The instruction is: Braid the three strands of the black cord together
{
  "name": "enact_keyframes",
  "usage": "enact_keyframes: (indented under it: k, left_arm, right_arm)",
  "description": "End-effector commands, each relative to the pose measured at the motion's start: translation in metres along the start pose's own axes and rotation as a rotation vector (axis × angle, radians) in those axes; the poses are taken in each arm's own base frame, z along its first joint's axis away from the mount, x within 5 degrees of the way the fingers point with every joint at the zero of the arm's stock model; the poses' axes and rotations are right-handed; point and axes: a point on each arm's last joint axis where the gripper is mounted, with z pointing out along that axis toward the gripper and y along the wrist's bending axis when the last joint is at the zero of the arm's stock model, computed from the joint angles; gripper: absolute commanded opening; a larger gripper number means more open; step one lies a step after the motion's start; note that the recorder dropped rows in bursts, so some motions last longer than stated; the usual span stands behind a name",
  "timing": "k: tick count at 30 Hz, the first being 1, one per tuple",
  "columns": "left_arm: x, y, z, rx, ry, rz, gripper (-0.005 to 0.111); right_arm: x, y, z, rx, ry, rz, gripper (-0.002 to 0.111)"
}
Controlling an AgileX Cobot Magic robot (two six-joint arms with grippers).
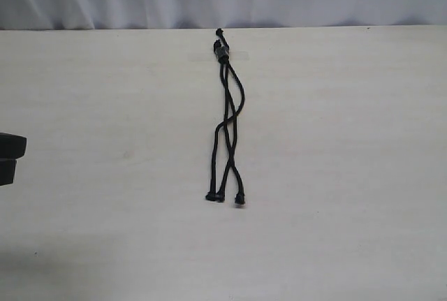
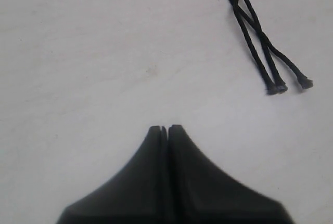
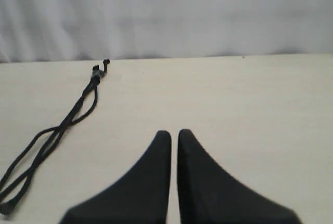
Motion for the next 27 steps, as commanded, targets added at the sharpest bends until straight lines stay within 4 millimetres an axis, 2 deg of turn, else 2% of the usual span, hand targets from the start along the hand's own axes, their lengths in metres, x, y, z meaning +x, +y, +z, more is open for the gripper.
enact_keyframes:
  k: [1, 27]
  left_arm:
    - [-0.0012, 0.0007, -0.0011, -0.008, -0.020, -0.005, 0.000]
    - [-0.0012, 0.0007, -0.0011, -0.008, -0.020, -0.005, 0.000]
  right_arm:
    - [0.0202, -0.0022, 0.0060, 0.013, 0.052, -0.005, 0.004]
    - [0.0222, -0.0023, 0.0063, 0.013, 0.065, -0.005, 0.004]
